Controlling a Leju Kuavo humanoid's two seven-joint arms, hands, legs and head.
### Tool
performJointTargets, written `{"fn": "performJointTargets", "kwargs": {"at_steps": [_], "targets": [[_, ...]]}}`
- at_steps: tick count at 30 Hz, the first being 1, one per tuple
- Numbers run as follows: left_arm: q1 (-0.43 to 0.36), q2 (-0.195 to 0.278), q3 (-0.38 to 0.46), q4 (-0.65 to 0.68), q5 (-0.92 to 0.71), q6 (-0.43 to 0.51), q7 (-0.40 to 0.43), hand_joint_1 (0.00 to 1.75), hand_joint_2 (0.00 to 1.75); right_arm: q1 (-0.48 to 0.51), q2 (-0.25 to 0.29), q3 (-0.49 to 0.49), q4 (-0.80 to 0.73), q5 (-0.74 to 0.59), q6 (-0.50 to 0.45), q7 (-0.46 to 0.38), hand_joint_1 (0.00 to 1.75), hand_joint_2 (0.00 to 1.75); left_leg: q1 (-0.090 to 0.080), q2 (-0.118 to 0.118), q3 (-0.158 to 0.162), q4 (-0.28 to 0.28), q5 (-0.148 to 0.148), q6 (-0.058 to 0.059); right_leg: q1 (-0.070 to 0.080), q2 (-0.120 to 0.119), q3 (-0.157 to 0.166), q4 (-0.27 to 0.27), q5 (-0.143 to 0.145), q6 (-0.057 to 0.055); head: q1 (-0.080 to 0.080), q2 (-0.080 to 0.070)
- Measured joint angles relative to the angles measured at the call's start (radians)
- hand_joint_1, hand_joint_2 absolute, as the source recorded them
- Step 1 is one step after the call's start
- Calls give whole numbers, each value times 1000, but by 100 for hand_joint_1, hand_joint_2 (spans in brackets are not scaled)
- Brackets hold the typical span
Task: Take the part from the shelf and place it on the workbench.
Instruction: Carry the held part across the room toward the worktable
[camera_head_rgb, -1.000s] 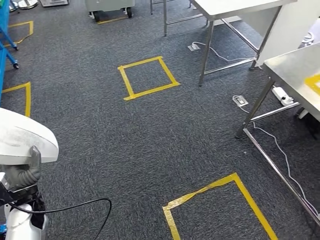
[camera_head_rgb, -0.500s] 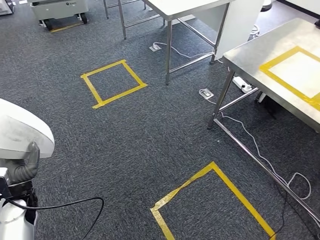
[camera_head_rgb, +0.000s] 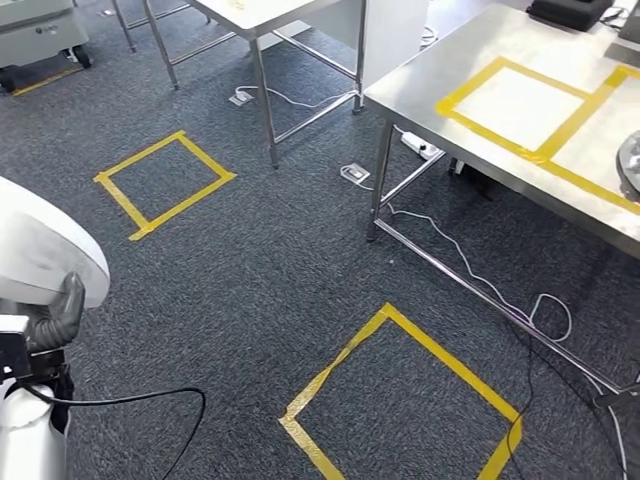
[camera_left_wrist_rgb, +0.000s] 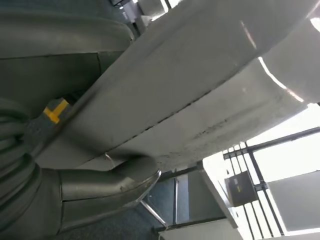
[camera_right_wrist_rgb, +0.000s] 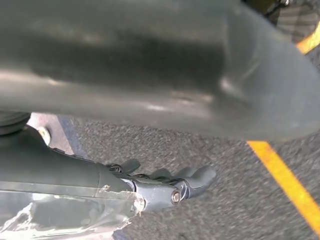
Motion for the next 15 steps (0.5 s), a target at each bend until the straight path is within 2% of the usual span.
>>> {"fn": "performJointTargets", "kwargs": {"at_steps": [2,3,4,5,6,7,8,9,10,11,12,13,14,15], "targets": [[-30,35,1,35,-28,4,10,175,175,-3,-1,1,0,4,3,9,0,0,2,-55,-53,108,-56,-6,-4,26,1,-3,4,-6,-5,0],[-42,50,1,51,-45,8,14,175,175,-4,-1,3,0,7,4,13,0,0,3,-68,-87,172,-80,-8,-5,39,1,-3,5,-8,-7,0],[-54,62,1,66,-65,14,20,175,175,-4,-1,4,0,9,6,17,0,0,3,-74,-115,217,-89,-9,-6,54,1,-2,6,-9,-8,0],[-67,71,0,79,-90,23,30,175,175,-3,-1,6,0,10,9,19,0,0,4,-77,-129,233,-80,-11,-6,69,1,-2,6,-8,-8,0],[-81,81,-2,92,-118,32,45,175,175,-3,-1,7,0,12,14,21,0,0,6,-81,-125,213,-52,-12,-8,84,2,-2,7,-7,-8,0],[-96,95,-5,108,-145,38,62,175,175,-2,0,7,0,13,21,24,0,0,10,-90,-106,163,-13,-15,-11,99,3,-1,7,-3,-8,0],[-112,109,-8,129,-167,42,77,175,175,-3,-1,8,0,16,29,27,0,0,18,-115,-80,102,24,-21,-13,115,1,2,7,2,-8,0],[-126,126,-11,152,-180,44,86,175,175,-5,-1,10,0,19,36,31,0,0,25,-141,-55,43,46,-24,-14,131,-4,7,7,9,-9,0],[-136,143,-12,173,-186,44,87,175,175,-6,-2,13,0,22,41,35,0,0,30,-162,-39,4,56,-24,-14,146,-11,11,7,16,-9,0],[-142,156,-12,191,-199,48,86,175,175,-5,-2,16,0,25,43,36,0,0,32,-173,-32,-14,55,-21,-15,160,-19,13,9,22,-10,0],[-144,168,-13,202,-217,54,84,175,175,-1,-2,19,0,28,44,37,0,0,31,-165,-30,-19,51,-13,-17,173,-27,13,11,27,-10,0],[-143,175,-14,209,-239,58,82,175,175,4,-2,21,0,29,43,37,0,0,29,-152,-31,-18,53,-4,-20,175,-32,10,14,32,-10,0],[-141,180,-15,213,-260,60,80,175,175,9,-2,22,0,31,41,37,0,0,27,-139,-30,-19,54,4,-18,154,-38,17,10,35,-8,0],[-139,185,-15,214,-273,58,80,175,175,12,-2,23,0,32,39,37,0,0,25,-126,-29,-19,54,12,-16,119,-50,40,-4,38,-5,0]]}}
